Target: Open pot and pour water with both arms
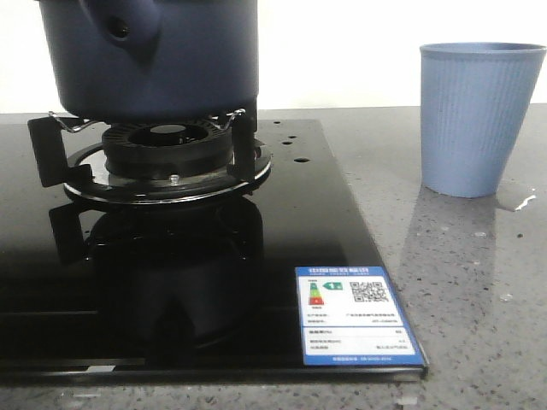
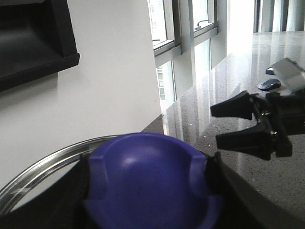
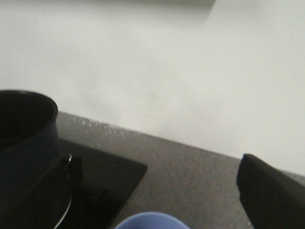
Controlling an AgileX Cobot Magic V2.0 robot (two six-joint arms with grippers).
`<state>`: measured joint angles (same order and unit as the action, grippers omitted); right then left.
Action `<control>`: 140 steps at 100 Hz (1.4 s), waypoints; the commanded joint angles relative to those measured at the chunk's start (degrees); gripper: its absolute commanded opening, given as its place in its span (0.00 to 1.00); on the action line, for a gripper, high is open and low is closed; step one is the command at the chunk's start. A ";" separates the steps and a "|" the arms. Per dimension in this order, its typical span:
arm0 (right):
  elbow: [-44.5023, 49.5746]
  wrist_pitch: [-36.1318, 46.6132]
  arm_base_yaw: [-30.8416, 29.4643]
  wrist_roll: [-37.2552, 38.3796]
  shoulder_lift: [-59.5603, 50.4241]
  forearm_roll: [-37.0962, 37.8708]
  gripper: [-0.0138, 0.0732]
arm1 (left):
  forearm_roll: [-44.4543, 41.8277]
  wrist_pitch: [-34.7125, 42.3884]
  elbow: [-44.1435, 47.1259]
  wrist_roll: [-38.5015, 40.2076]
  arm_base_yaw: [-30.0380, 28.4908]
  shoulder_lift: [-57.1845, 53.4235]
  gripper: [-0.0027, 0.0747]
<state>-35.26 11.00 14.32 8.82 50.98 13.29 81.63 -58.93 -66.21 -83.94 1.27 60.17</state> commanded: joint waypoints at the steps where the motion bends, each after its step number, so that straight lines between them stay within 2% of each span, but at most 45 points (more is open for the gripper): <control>1: -2.31 3.74 -0.33 0.03 -4.74 -0.33 0.88 | 6.18 1.45 -1.87 0.47 0.07 0.14 0.44; 7: -2.31 1.43 -0.33 0.03 -8.16 -0.33 0.78 | 6.29 1.45 -1.79 0.47 0.07 1.09 0.44; 11: -2.31 -0.86 -0.33 0.03 -10.39 -0.33 0.66 | 6.29 1.45 -1.79 0.47 0.21 1.91 0.44; 16: -2.31 -4.08 -0.33 0.03 -12.99 -0.33 0.48 | 6.29 1.67 -1.79 0.20 0.71 3.02 0.44; 24: -2.31 -10.26 -0.33 0.03 -17.18 -0.33 0.12 | 6.52 1.67 -1.79 -1.42 2.05 4.98 0.44; 26: -2.31 -11.00 -0.33 0.03 -17.78 -0.45 0.08 | 6.83 1.67 -1.79 -1.71 2.55 5.54 0.44; 39: -2.31 -17.35 -0.33 0.23 -22.79 -0.46 0.08 | 7.57 3.00 -1.79 -6.07 6.23 9.05 0.44; 55: -2.31 -19.74 -0.33 0.23 -27.03 -0.56 0.08 | 8.16 8.37 -1.79 -7.31 9.18 13.19 0.44; 102: -2.31 -20.12 -0.33 0.23 -29.16 -2.73 0.08 | 10.48 8.70 -1.79 -10.31 9.18 22.17 0.44; 140: -2.31 -20.12 -0.33 0.23 -29.16 -2.73 0.08 | 10.60 15.77 -1.79 -10.31 9.18 22.43 0.44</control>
<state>-35.63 -12.95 14.32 8.94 21.45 10.46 87.13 -43.12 -66.11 -94.19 9.97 84.74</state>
